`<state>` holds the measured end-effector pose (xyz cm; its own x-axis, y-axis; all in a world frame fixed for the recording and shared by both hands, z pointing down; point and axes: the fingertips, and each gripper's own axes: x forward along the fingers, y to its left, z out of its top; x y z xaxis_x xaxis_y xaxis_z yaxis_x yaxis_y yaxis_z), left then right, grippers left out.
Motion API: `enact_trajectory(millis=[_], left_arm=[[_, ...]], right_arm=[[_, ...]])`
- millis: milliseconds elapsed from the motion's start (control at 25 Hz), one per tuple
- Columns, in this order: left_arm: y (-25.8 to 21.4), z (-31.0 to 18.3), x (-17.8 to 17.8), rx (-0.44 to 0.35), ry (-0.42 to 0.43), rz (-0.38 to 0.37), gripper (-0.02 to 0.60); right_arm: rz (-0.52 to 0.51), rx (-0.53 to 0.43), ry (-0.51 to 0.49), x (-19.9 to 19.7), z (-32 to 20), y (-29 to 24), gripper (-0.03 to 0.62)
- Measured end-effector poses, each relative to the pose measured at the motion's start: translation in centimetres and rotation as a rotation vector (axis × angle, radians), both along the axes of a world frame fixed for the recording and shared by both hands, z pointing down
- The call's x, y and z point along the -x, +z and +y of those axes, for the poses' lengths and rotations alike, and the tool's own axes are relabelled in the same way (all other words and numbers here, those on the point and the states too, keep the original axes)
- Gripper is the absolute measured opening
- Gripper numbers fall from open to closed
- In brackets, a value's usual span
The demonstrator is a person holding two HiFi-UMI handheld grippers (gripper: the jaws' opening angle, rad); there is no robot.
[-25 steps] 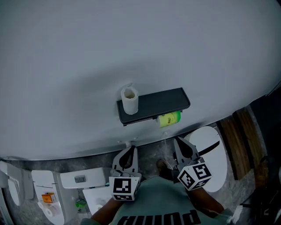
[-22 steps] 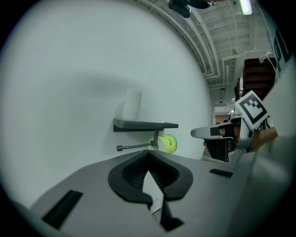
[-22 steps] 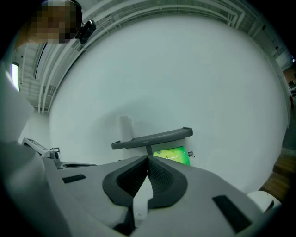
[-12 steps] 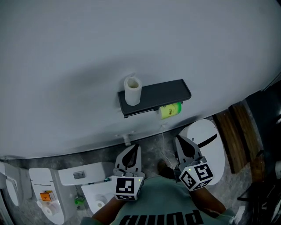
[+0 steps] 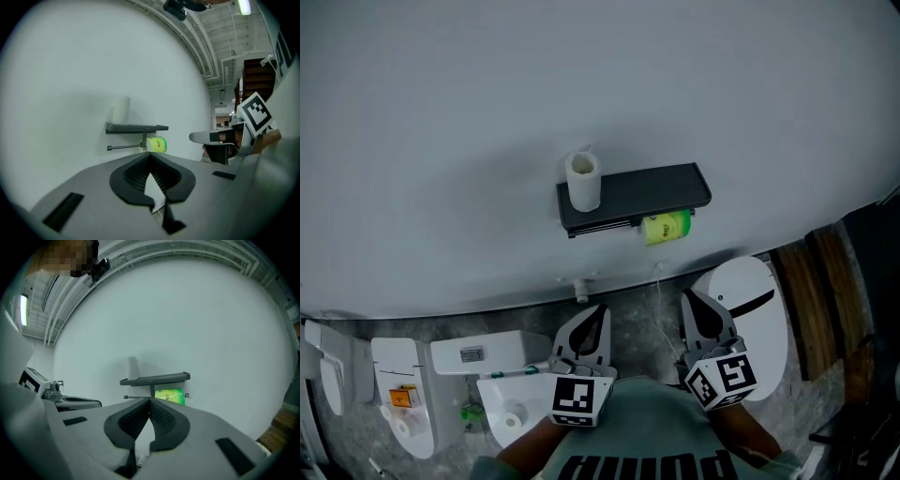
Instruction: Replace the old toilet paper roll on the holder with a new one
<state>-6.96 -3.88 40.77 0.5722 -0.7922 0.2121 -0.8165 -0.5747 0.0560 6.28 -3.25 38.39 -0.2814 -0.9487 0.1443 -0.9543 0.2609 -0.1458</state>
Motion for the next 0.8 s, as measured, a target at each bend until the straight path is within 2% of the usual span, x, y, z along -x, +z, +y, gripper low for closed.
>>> enact_trajectory(millis=[280,800], left_arm=[[-0.8,4.3,-4.5,-0.007,-0.003,-0.030,0.005],[-1.9,14.4,-10.9,-0.050,-0.123,-0.071,0.005]], right_arm=[[-0.009,-0.008,-0.034,-3.6,4.0,-0.4,0.009],[-0.018,-0.039,-0.151,-10.1,12.9,-0.8,0.009]])
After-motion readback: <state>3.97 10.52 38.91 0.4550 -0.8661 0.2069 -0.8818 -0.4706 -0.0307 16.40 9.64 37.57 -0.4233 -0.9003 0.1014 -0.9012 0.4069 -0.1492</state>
